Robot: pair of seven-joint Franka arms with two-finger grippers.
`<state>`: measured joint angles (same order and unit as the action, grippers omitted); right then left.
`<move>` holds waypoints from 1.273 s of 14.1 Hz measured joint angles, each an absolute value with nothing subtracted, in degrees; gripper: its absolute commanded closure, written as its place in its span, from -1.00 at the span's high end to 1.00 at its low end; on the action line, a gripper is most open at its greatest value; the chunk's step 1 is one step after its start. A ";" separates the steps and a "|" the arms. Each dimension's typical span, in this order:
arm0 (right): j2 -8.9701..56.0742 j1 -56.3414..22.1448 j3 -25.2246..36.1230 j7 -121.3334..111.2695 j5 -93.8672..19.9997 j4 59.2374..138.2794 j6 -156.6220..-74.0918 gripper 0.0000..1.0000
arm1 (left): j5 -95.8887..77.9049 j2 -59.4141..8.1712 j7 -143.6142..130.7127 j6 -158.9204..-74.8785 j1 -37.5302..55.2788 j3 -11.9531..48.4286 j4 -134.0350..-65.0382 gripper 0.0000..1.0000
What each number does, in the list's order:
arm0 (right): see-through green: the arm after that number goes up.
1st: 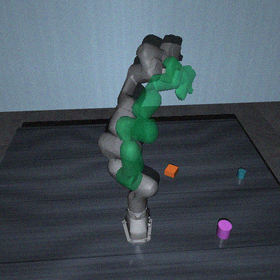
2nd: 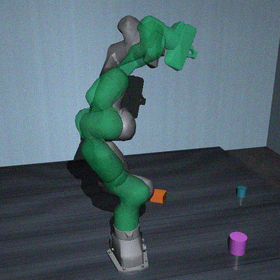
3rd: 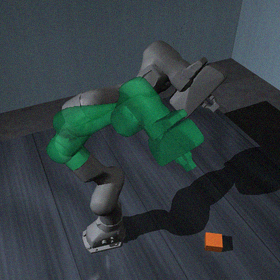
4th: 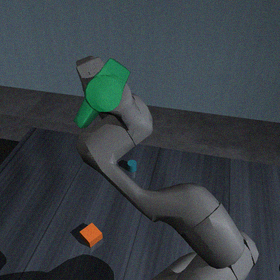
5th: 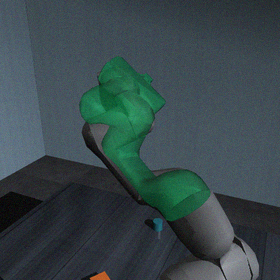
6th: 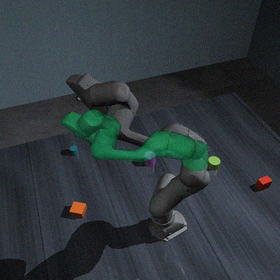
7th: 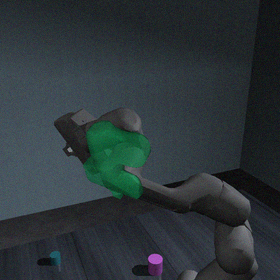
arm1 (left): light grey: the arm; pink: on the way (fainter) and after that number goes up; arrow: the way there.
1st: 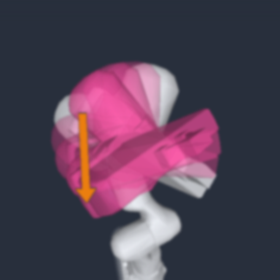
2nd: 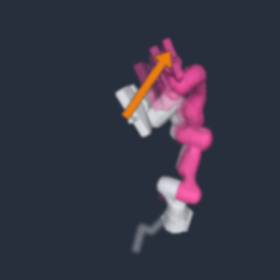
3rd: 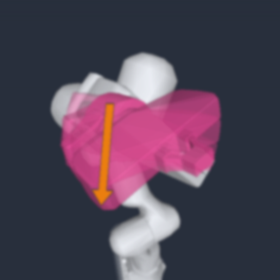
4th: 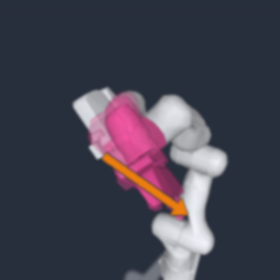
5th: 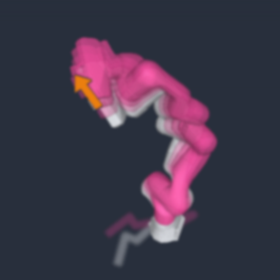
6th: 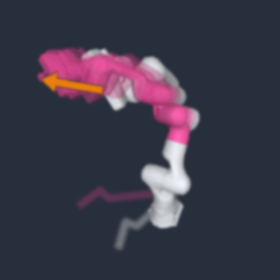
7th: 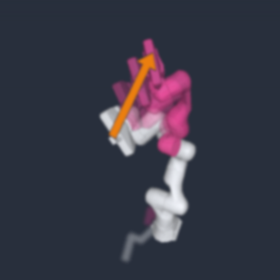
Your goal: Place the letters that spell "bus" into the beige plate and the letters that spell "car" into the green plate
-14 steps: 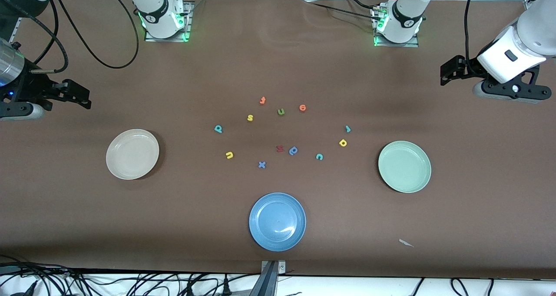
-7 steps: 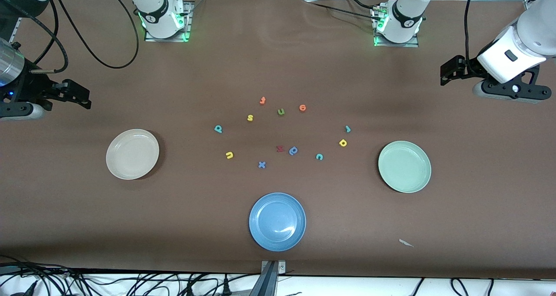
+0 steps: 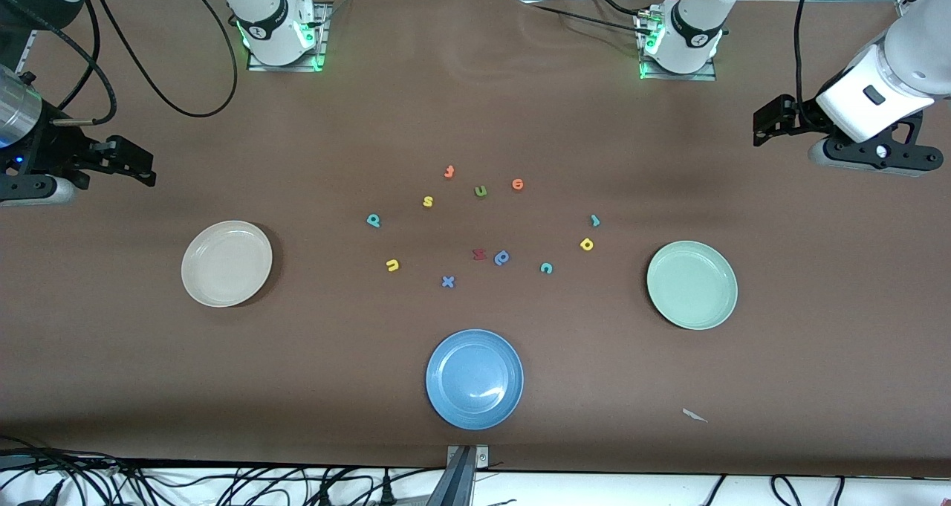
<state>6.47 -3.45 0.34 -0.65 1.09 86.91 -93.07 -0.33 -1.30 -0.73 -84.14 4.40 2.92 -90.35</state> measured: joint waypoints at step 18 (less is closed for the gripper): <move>7.81 -4.19 -6.80 15.91 0.48 91.71 -93.95 1.00 | -4.03 -26.34 -16.69 -111.14 16.87 5.44 -98.71 1.00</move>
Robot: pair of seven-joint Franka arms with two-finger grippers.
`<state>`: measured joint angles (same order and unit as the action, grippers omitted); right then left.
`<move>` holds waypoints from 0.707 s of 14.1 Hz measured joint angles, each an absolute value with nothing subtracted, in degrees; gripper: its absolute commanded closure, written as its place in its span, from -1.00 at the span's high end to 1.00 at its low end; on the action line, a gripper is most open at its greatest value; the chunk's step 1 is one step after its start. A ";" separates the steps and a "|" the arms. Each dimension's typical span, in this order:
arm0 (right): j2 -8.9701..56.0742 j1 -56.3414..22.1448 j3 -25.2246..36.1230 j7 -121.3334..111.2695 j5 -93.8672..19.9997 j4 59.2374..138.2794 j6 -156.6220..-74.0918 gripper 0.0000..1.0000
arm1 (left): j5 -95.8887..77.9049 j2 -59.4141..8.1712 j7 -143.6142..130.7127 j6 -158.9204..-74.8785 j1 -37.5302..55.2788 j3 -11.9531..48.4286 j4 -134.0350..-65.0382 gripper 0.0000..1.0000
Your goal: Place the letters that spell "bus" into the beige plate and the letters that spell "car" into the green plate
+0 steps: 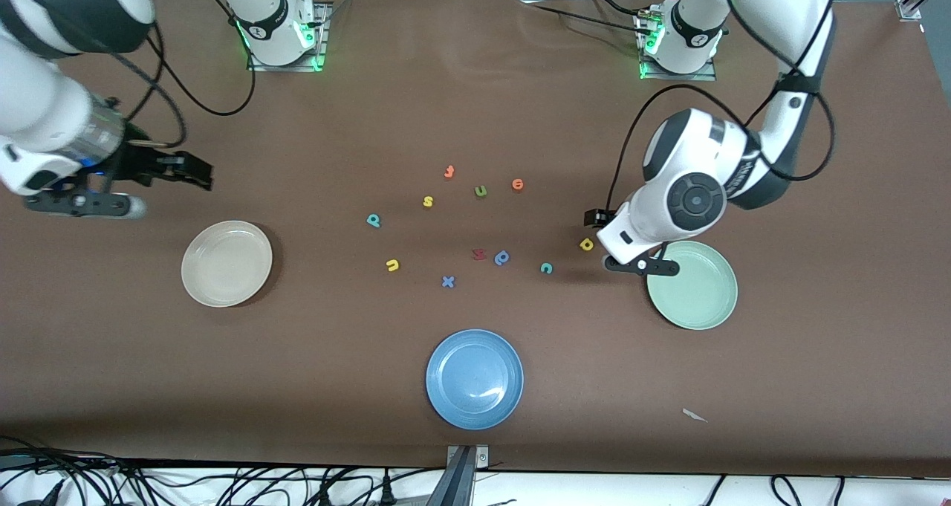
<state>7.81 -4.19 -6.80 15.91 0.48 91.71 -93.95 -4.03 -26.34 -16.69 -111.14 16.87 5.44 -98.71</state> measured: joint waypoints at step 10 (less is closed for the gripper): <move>7.93 -4.78 -25.52 36.18 0.44 113.27 -117.50 0.99 | -4.03 -27.61 -16.72 -134.20 18.93 5.45 -115.55 0.61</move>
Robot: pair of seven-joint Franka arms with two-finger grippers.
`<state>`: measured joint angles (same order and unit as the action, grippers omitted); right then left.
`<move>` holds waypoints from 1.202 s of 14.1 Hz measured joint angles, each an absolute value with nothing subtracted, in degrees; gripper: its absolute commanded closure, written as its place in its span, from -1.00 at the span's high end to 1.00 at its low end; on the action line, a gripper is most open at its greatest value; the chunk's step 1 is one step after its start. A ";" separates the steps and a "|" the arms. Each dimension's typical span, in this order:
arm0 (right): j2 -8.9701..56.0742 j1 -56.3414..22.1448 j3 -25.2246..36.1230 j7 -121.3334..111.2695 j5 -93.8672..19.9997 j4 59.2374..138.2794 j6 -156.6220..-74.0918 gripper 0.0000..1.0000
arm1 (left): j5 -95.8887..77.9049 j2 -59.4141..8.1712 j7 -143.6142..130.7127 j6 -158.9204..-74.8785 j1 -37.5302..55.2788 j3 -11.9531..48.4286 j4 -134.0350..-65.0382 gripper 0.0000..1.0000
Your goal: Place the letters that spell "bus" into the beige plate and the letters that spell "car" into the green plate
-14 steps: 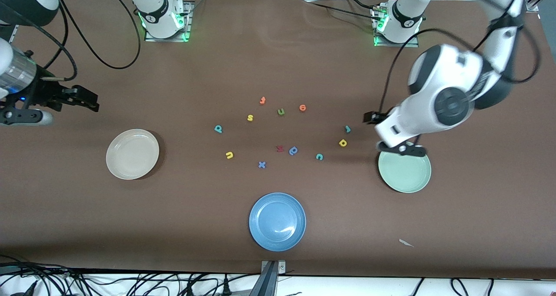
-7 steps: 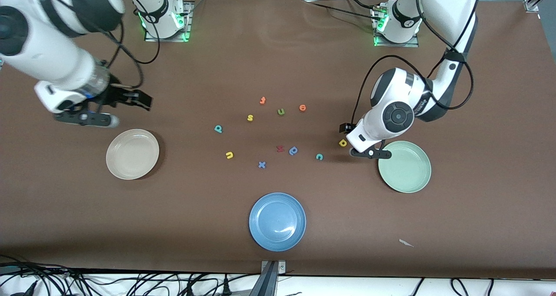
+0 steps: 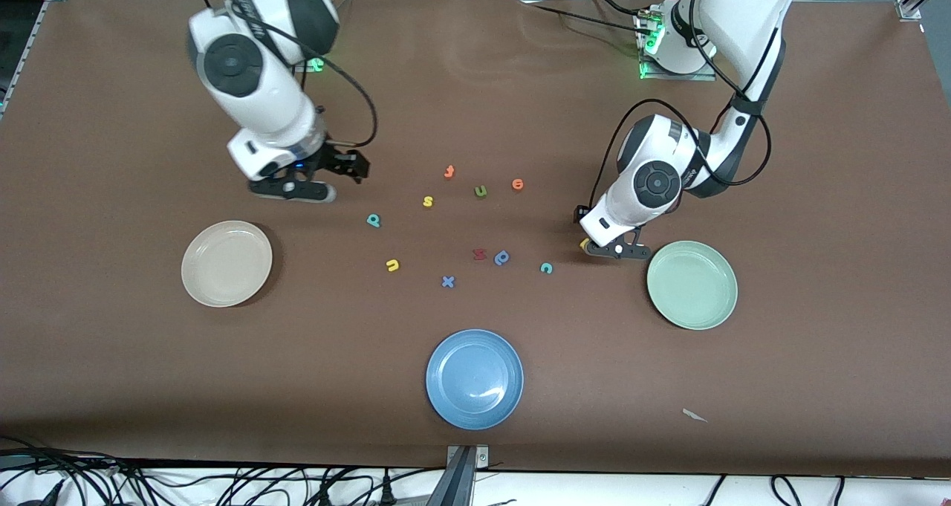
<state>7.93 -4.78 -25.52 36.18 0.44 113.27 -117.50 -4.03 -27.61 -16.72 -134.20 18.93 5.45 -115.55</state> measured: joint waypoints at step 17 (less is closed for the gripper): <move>30.90 -14.51 -27.56 58.77 18.49 118.61 -142.88 0.84 | -4.03 -29.17 -17.17 -136.67 18.95 5.71 -117.86 -0.86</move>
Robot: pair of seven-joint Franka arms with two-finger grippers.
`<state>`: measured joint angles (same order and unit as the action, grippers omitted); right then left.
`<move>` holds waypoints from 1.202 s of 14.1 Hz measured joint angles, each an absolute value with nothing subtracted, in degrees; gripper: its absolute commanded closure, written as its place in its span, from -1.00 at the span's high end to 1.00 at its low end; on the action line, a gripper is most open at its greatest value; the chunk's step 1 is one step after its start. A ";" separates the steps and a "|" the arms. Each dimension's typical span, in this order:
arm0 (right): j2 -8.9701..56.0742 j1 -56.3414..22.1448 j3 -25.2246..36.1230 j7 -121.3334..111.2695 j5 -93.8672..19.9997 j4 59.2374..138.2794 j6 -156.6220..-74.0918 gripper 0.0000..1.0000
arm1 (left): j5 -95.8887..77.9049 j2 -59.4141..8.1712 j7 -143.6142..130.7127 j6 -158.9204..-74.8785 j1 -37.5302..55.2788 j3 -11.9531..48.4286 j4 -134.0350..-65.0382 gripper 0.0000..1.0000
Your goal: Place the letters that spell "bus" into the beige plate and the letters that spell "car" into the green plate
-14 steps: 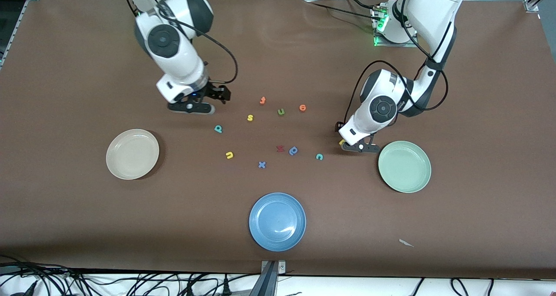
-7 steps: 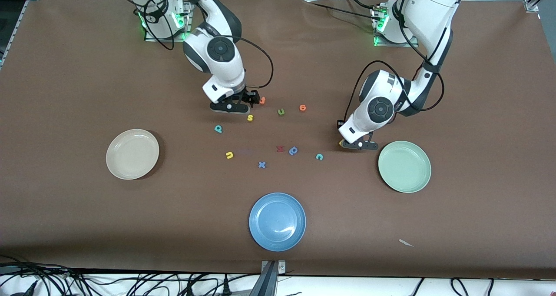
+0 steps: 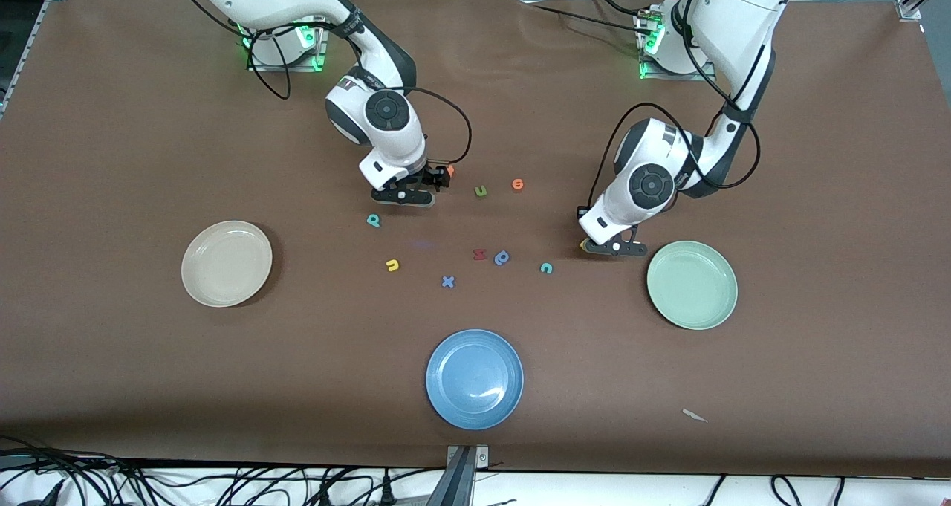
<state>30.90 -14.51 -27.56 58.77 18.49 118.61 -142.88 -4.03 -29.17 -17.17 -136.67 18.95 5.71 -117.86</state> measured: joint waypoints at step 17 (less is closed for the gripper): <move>36.32 -15.09 -27.34 59.02 19.14 113.38 -143.07 -0.21 | 10.85 -36.27 -10.97 -123.10 8.37 4.99 -96.04 1.00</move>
<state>36.32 -15.09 -27.34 59.02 19.14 113.38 -143.07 10.85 -36.27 -10.97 -123.10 8.37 4.99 -96.04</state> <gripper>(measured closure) 0.524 0.559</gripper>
